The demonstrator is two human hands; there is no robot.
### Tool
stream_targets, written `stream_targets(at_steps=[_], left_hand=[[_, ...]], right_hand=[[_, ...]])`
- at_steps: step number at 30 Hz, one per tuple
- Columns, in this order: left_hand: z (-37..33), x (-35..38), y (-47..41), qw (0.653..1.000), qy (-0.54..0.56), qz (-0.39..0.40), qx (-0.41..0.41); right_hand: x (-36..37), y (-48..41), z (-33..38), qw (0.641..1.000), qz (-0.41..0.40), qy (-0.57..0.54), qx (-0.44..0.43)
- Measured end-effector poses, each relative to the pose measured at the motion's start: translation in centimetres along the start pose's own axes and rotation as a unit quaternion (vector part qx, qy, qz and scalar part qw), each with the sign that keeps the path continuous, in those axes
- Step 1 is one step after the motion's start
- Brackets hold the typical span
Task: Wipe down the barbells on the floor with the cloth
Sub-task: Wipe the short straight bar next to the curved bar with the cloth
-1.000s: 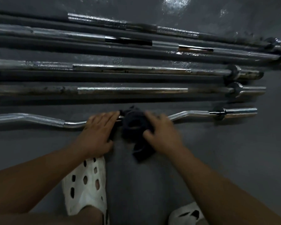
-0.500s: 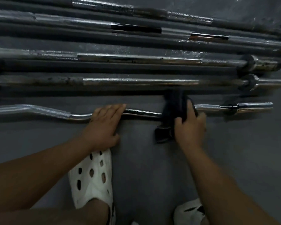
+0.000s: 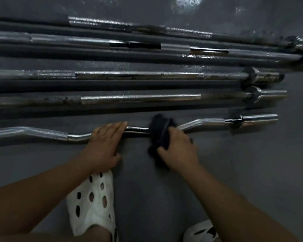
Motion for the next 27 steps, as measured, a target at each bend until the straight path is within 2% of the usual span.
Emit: stream_targets(at_steps=[1, 3, 5, 7, 8, 9, 11, 12, 13, 14, 15, 16, 17, 18, 19, 21, 22, 23, 24, 25, 27], left_hand=[[-0.1, -0.1, 0.0, 1.0, -0.001, 0.0, 0.002], [0.1, 0.2, 0.0, 1.0, -0.005, -0.003, 0.005], [0.3, 0.4, 0.0, 1.0, -0.009, -0.008, 0.004], [0.2, 0.4, -0.1, 1.0, -0.016, -0.01, 0.002], [0.1, 0.4, -0.2, 1.0, -0.016, -0.004, 0.0], [0.0, 0.4, -0.2, 1.0, -0.015, 0.002, -0.002], [-0.1, 0.1, -0.1, 1.0, -0.019, 0.004, -0.007], [-0.1, 0.1, -0.1, 1.0, -0.023, 0.001, -0.006], [-0.1, 0.1, 0.0, 1.0, -0.022, -0.004, -0.003], [0.0, 0.2, 0.0, 1.0, -0.019, -0.007, 0.0], [0.0, 0.3, 0.0, 1.0, -0.016, -0.007, 0.001], [0.0, 0.3, 0.0, 1.0, -0.011, -0.006, -0.001], [0.0, 0.2, 0.0, 1.0, -0.007, -0.008, -0.004], [0.0, 0.1, 0.0, 1.0, -0.005, -0.008, -0.005], [-0.1, 0.0, -0.1, 1.0, -0.004, -0.003, -0.004], [-0.1, 0.0, -0.1, 1.0, -0.005, 0.009, -0.005], [0.0, 0.1, -0.1, 1.0, -0.007, 0.011, -0.004], [0.1, 0.2, 0.0, 1.0, -0.01, 0.008, 0.0], [0.1, 0.2, 0.0, 1.0, -0.011, 0.004, 0.004], [0.2, 0.2, -0.1, 1.0, -0.008, 0.0, 0.003], [0.2, 0.4, -0.2, 1.0, 0.003, -0.005, -0.001]], right_hand=[[-0.4, 0.3, 0.3, 0.998, 0.017, 0.011, -0.053], [-1.6, -1.1, -0.8, 0.997, -0.035, -0.029, -0.055], [-2.2, -3.0, -3.7, 0.983, -0.139, -0.092, 0.078], [-1.6, -2.5, -4.0, 0.965, -0.156, -0.062, 0.203], [-0.7, -1.8, -2.8, 0.967, -0.142, -0.01, 0.209], [0.2, -0.8, -1.2, 0.978, -0.117, 0.039, 0.167], [1.4, 1.0, 1.8, 0.995, -0.037, 0.088, -0.025], [1.2, 1.3, 2.6, 0.991, 0.01, 0.077, -0.112], [0.4, 0.8, 2.7, 0.985, 0.03, 0.048, -0.164], [-0.3, -0.2, 2.1, 0.987, 0.022, 0.003, -0.161], [-0.8, -1.5, 1.0, 0.994, -0.021, -0.047, -0.098], [-1.1, -2.4, 0.0, 0.993, -0.077, -0.094, 0.002], [-1.1, -2.3, -0.4, 0.982, -0.107, -0.115, 0.105], [-0.5, -1.6, 0.2, 0.976, -0.116, -0.09, 0.161], [0.3, -0.6, 1.6, 0.982, -0.111, -0.045, 0.144], [1.3, 1.2, 4.8, 0.998, -0.054, 0.002, -0.023], [1.1, 1.3, 5.7, 0.995, -0.006, 0.001, -0.097], [0.2, 0.7, 6.0, 0.99, 0.03, -0.012, -0.135], [-1.0, -0.4, 5.6, 0.99, 0.038, -0.037, -0.133], [-1.9, -1.9, 4.5, 0.993, 0.011, -0.075, -0.093], [-2.5, -3.7, 1.5, 0.979, -0.081, -0.167, 0.078]])
Point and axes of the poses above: each hand's wrist, its own y-axis away from the middle knuckle, its own x-axis out of the palm, z = x × y, the point moved 1 cm from there along -y, towards the middle knuckle, and after that the axes turned 14 degrees about x, right-handed, at the moved point
